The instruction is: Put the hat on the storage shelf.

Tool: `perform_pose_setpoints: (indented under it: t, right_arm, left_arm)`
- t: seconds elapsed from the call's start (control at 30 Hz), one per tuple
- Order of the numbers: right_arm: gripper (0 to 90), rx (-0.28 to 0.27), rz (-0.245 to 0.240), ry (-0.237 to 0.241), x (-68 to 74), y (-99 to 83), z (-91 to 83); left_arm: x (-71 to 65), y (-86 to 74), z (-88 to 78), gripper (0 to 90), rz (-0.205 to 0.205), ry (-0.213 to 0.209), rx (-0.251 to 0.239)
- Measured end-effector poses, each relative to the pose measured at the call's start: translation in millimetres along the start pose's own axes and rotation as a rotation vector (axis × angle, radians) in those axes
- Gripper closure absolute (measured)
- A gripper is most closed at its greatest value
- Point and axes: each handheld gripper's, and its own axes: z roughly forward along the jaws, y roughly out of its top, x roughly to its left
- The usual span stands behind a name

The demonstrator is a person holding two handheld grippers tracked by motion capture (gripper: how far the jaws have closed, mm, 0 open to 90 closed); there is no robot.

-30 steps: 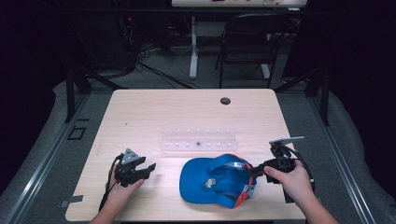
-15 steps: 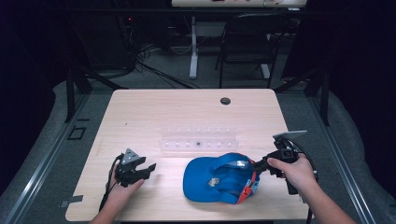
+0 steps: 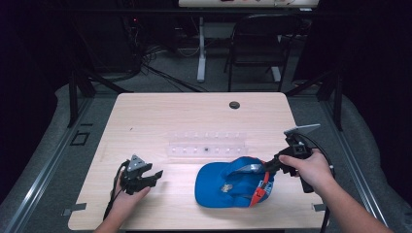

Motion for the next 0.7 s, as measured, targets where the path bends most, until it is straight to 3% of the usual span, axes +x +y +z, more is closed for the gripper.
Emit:
perform_pose_setpoints:
  t: [0.47,0.7]
  right_arm:
    - [77.4,-0.009,-0.031,-0.03,33.5,9.3,-33.8]
    - [77.5,-0.007,-0.041,-0.045,41.3,16.4,-41.9]
  left_arm:
    - [1.0,0.1,0.8,45.6,0.005,0.001,-0.001]
    - [1.3,0.3,0.4,45.5,0.006,-0.003,0.005]
